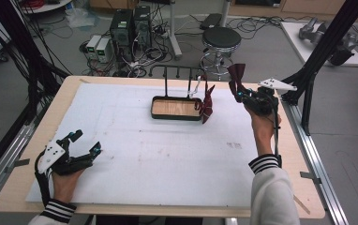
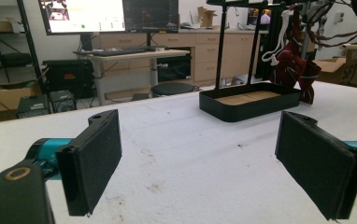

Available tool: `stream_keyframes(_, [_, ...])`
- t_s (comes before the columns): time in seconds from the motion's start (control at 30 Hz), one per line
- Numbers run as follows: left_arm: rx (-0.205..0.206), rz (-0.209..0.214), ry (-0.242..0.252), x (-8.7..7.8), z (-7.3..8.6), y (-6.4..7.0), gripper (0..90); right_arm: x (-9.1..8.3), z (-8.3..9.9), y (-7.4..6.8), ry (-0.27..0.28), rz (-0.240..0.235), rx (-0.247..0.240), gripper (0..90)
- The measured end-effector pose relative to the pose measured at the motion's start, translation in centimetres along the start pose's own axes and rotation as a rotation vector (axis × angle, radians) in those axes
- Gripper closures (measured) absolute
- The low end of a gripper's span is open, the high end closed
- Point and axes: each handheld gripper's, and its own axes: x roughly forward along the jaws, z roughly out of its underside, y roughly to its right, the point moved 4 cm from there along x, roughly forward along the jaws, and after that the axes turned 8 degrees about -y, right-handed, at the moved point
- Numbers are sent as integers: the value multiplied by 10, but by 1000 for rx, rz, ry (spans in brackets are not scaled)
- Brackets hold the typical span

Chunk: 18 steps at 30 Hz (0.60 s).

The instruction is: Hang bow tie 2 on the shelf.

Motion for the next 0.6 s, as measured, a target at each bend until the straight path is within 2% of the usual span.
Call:
stream_keyframes(0.23, [-1,1,0,0,0,0,150,-4,-7,-9,52,14,-12,785])
stream_keyframes(0.47, [0,0,0,0,0,0,150,-7,-20,-28,112,3,-26,785])
stream_keyframes(0.6, [-1,1,2,0,0,0,150,-8,-29,-40,150,-9,-53,785])
